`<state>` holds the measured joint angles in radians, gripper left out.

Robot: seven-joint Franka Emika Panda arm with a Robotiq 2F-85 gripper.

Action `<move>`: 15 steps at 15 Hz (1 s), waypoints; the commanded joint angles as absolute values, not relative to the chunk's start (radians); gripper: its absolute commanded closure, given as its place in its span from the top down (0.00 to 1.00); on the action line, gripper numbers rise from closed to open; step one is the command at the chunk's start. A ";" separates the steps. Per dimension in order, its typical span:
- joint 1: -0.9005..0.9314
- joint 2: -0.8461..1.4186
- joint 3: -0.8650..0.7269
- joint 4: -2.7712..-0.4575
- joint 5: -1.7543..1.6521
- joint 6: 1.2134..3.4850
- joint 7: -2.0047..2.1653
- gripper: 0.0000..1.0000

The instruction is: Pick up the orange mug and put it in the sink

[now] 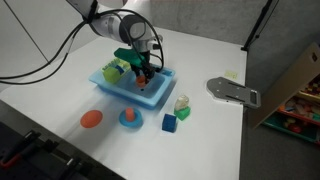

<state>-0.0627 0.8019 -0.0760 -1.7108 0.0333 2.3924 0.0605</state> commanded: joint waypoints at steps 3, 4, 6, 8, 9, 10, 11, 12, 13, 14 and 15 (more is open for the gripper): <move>-0.068 0.852 -0.076 -1.644 0.016 2.359 0.045 0.85; -0.068 0.852 -0.076 -1.644 0.015 2.358 0.045 0.91; -0.074 0.832 -0.069 -1.658 0.021 2.356 0.034 1.00; -0.076 0.804 -0.067 -1.678 0.022 2.356 0.025 1.00; -0.079 0.784 -0.064 -1.693 0.023 2.352 0.016 1.00; -0.080 0.766 -0.064 -1.703 0.024 2.347 0.012 1.00; -0.086 0.746 -0.059 -1.712 0.028 2.331 -0.001 1.00; -0.087 0.725 -0.061 -1.722 0.027 2.313 -0.004 1.00; -0.094 0.698 -0.056 -1.733 0.031 2.289 -0.017 1.00; -0.102 0.671 -0.050 -1.746 0.036 2.265 -0.038 1.00; -0.109 0.638 -0.045 -1.764 0.040 2.238 -0.058 1.00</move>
<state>-0.0753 0.7482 -0.0726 -1.6892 0.0292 2.3029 0.0046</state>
